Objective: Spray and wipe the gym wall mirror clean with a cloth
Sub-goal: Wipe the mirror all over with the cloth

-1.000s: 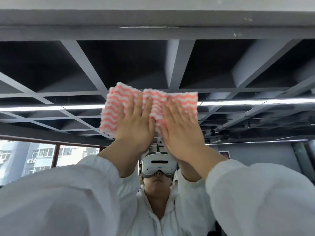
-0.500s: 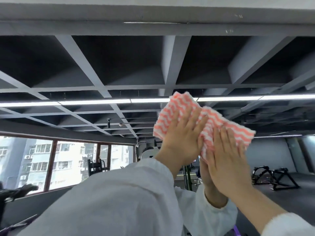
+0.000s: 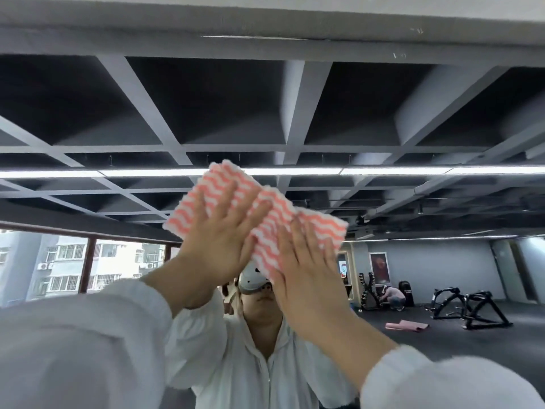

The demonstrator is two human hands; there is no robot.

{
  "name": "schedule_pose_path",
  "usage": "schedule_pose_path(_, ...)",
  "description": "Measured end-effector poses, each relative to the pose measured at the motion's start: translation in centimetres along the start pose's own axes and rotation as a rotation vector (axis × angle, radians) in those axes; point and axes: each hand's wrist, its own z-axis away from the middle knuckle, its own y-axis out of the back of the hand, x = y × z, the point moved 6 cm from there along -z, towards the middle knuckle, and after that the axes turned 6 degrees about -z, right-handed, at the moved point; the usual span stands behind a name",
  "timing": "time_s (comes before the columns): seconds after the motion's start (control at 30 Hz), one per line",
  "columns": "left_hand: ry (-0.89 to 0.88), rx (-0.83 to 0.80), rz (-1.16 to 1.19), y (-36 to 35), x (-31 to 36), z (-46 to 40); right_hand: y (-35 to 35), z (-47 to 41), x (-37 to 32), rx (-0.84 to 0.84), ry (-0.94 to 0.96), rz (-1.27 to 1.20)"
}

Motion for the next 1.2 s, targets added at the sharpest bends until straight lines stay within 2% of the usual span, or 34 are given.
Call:
schedule_pose_path(0.1, 0.126, 0.007, -0.002, 0.9, -1.2, -2.8, 1.5, -3.3, -0.3, -0.011, 0.082, 0.057)
schedule_pose_path(0.2, 0.206, -0.010, 0.026, 1.8, -0.7, -5.9, 3.0, -5.7, 1.9, -0.094, 0.049, 0.106)
schedule_pose_path(0.4, 0.174, 0.032, 0.074, 2.7, 2.4, -8.9, 4.1, -4.8, 6.5, -0.117, -0.091, 0.176)
schedule_pose_path(0.6, 0.019, 0.008, 0.097, 2.1, 6.4, -6.4, 2.6, 0.3, 8.3, -0.088, -0.144, 0.157)
schedule_pose_path(0.8, -0.218, -0.056, 0.028, 1.3, 10.2, -1.4, 1.5, 6.5, 3.6, 0.216, -0.082, -0.036)
schedule_pose_path(0.87, -0.317, -0.071, -0.005, 0.8, 10.6, 0.2, 1.2, 7.9, 2.8, 0.277, -0.163, -0.175)
schedule_pose_path(0.97, -0.393, -0.052, -0.094, 0.8, 9.7, 0.9, -0.1, 8.3, 2.9, 0.262, -0.266, -0.157)
schedule_pose_path(1.07, -0.354, -0.084, -0.089, 1.1, 8.1, 0.1, -0.8, 6.3, 3.4, 0.207, -0.314, -0.059)
schedule_pose_path(1.2, -0.177, -0.054, -0.064, 1.2, 4.6, -1.7, -0.1, 2.1, 3.8, 0.134, -0.302, 0.030)
